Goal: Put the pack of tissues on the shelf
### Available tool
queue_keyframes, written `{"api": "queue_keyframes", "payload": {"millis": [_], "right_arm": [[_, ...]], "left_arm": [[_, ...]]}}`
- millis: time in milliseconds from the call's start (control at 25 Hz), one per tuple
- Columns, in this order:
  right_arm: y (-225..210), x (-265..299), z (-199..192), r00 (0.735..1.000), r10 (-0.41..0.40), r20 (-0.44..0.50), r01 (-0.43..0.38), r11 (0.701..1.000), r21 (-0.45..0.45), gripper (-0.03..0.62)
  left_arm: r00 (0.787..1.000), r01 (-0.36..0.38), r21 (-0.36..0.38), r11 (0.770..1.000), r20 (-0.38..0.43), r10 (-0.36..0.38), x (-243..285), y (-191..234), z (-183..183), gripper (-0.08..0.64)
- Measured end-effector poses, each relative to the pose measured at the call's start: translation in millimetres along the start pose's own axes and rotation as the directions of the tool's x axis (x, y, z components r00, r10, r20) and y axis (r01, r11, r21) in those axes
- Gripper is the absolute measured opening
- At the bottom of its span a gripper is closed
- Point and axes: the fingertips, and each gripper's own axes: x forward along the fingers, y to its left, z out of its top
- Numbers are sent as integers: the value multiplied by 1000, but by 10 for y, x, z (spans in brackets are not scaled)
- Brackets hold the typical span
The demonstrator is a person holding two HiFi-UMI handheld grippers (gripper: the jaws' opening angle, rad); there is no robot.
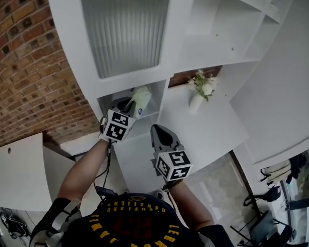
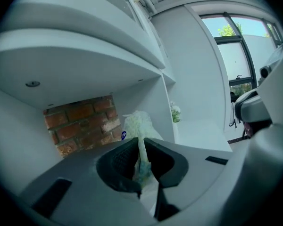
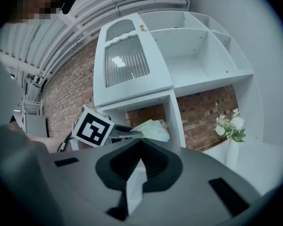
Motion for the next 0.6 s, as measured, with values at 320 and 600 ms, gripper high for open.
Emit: {"api": "queue_keyframes", "payload": {"millis": [320, 600], "right_arm": [[84, -13, 29, 1000, 12, 3, -12, 1000, -10, 8], [127, -80, 137, 999, 10, 32, -9, 999, -37, 8]], "left_arm": [[997, -31, -74, 997, -79, 25, 288, 233, -221, 34], [985, -75, -118, 990, -163, 55, 515, 260, -390, 35]]}}
